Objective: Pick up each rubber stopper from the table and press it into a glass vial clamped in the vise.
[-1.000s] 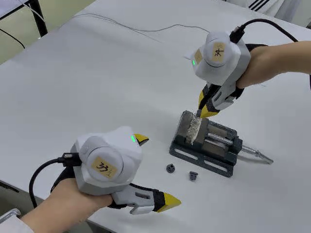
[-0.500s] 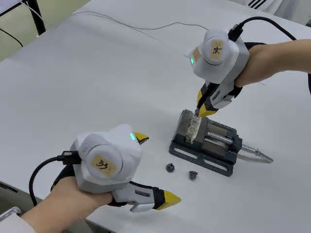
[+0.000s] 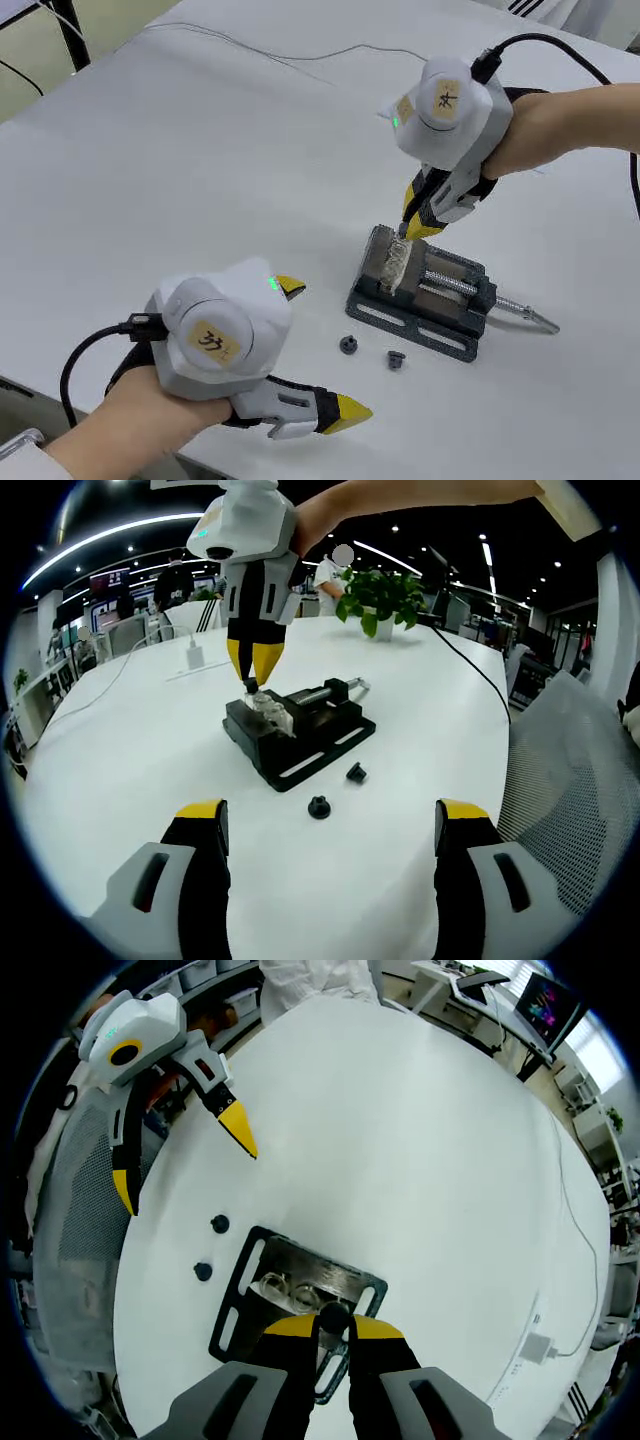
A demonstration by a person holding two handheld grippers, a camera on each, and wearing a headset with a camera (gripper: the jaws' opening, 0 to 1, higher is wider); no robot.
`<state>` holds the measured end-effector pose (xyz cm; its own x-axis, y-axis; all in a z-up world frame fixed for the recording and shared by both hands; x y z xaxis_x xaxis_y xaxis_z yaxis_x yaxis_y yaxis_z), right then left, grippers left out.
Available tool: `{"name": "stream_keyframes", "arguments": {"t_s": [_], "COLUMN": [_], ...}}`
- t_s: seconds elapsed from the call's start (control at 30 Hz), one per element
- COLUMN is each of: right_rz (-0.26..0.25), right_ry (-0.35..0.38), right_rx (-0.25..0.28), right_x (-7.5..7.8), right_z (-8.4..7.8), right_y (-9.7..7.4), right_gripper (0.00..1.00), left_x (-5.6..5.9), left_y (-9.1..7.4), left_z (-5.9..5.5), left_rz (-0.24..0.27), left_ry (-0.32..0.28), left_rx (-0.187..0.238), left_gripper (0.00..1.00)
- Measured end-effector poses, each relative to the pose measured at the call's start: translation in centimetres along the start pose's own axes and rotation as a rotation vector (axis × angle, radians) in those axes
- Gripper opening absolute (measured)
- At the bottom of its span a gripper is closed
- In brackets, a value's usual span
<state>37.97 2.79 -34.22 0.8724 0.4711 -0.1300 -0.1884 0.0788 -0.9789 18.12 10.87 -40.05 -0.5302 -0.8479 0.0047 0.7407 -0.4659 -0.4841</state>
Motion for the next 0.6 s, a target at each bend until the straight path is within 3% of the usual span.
{"name": "stream_keyframes", "arguments": {"t_s": [0.13, 0.6], "right_rz": [-0.007, -0.026], "right_ry": [0.047, 0.145], "right_rx": [0.046, 0.107], "right_x": [-0.01, 0.05], "right_z": [-0.37, -0.80], "right_y": [0.00, 0.10], "right_gripper": [0.06, 0.05], "left_x": [-0.03, -0.13], "left_y": [0.00, 0.07], "left_z": [0.01, 0.07], "left_rz": [0.000, 0.003], "left_ry": [0.000, -0.008], "left_rx": [0.000, 0.006], "left_gripper": [0.83, 0.82]}}
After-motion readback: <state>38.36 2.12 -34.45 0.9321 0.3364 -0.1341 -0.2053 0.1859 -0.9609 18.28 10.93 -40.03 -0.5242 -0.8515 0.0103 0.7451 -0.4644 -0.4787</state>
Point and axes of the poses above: the centre of the closed fingertips' face, and the gripper's own axes: y roughly forward along the fingers, x roughly to its right, z roughly out of its top, the point moved 9 cm from there along -y, roughly backward along the fingers, and after that the axes turned 9 degrees about z, right-handed, at the moved point
